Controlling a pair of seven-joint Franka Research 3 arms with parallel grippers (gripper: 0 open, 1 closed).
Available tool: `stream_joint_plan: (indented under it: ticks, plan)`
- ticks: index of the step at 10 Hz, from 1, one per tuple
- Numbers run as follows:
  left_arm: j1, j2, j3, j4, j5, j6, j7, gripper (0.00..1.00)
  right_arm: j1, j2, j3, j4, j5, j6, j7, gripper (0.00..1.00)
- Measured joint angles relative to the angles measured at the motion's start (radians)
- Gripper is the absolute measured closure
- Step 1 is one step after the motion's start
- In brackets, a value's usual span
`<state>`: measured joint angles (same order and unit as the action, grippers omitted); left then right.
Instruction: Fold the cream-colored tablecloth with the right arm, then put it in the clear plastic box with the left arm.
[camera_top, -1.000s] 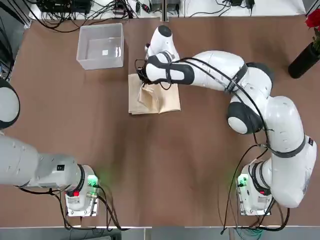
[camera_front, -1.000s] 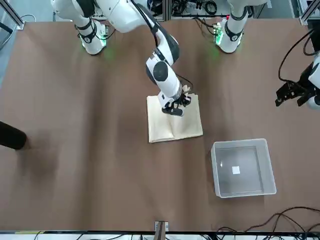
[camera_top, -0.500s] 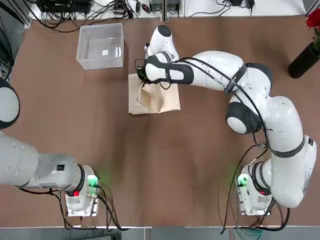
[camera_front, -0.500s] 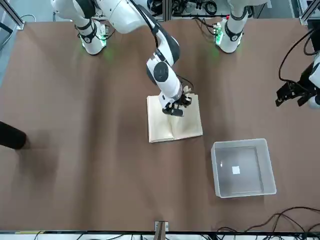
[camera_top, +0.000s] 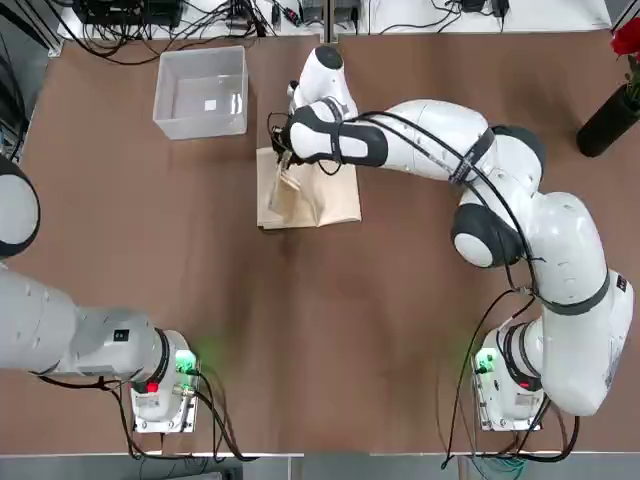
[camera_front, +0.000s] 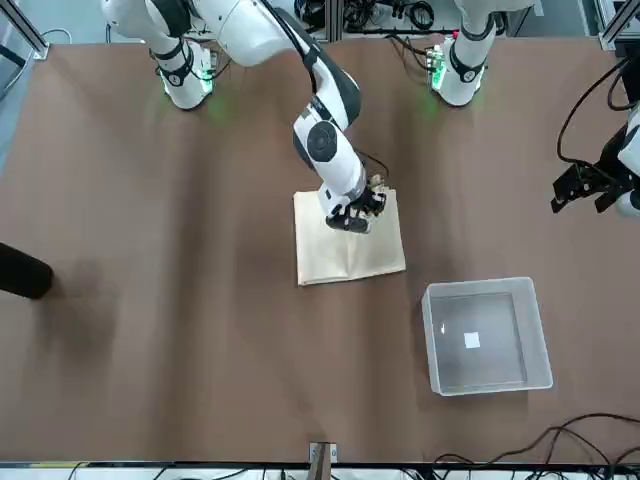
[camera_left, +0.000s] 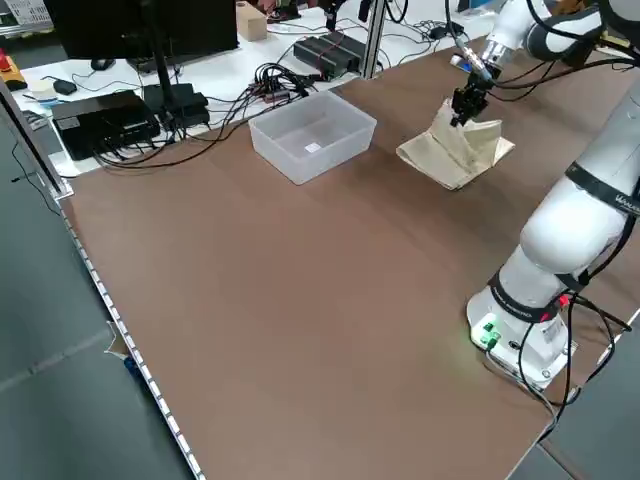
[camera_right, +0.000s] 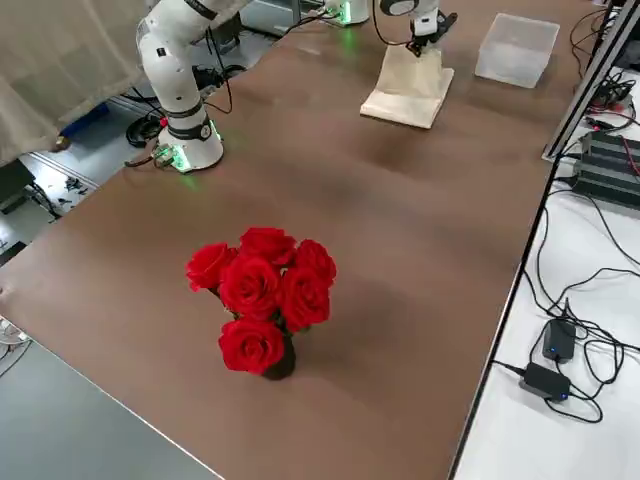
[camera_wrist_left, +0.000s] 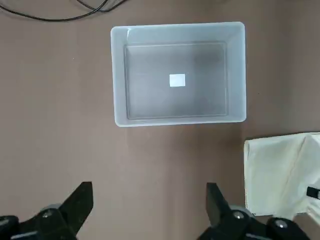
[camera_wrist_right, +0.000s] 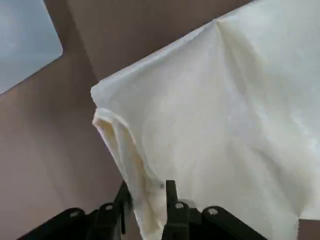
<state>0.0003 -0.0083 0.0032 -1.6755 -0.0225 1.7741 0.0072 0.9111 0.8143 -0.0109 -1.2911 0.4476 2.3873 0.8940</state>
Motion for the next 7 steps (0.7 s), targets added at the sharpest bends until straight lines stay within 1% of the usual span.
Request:
stream_joint_plan:
  ticks: [4, 7]
  plan:
    - [-0.008, 0.002, -0.004, -0.003, 0.0, -0.025, 0.016, 0.0, -0.004, 0.0, -0.005, 0.026, 0.0, 0.0, 0.016, 0.65]
    - [-0.012, 0.009, -0.008, -0.004, 0.0, -0.094, 0.058, 0.0, -0.017, 0.0, -0.017, 0.032, -0.007, -0.027, 0.021, 0.65]
